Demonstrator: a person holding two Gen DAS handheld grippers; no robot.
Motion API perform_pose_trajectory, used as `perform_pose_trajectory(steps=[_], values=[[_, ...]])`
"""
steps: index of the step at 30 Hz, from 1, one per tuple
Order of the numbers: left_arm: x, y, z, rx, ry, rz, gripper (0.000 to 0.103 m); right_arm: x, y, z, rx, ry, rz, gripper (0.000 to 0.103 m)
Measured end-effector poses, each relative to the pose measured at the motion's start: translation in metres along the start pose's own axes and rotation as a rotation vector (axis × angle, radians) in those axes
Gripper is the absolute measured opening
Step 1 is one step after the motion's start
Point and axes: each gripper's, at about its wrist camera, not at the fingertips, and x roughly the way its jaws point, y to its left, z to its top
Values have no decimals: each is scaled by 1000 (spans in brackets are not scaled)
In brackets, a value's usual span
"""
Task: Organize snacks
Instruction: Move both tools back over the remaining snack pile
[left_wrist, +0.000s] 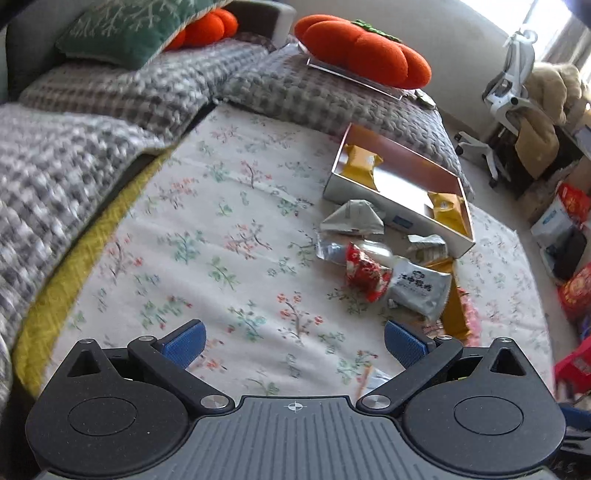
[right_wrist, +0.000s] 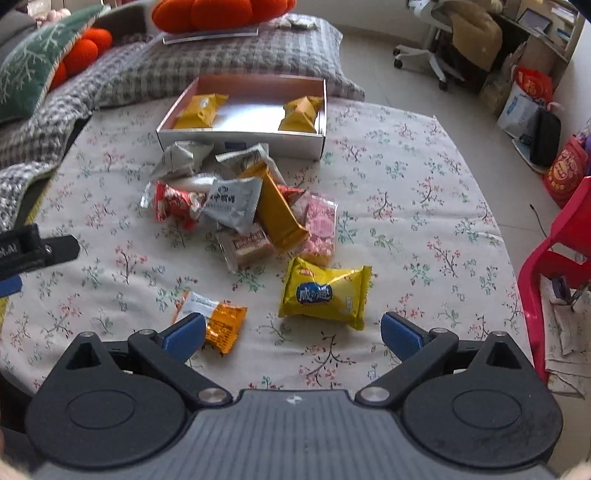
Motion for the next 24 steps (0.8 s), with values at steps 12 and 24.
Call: perform_pose_trajectory(steps=[12, 24], values=[[1, 11, 3, 42, -5, 38, 103, -5, 4, -7, -82, 35, -125, 100], [22, 3, 13, 16, 142, -44, 103, -35, -27, 17, 129, 12, 140, 101]])
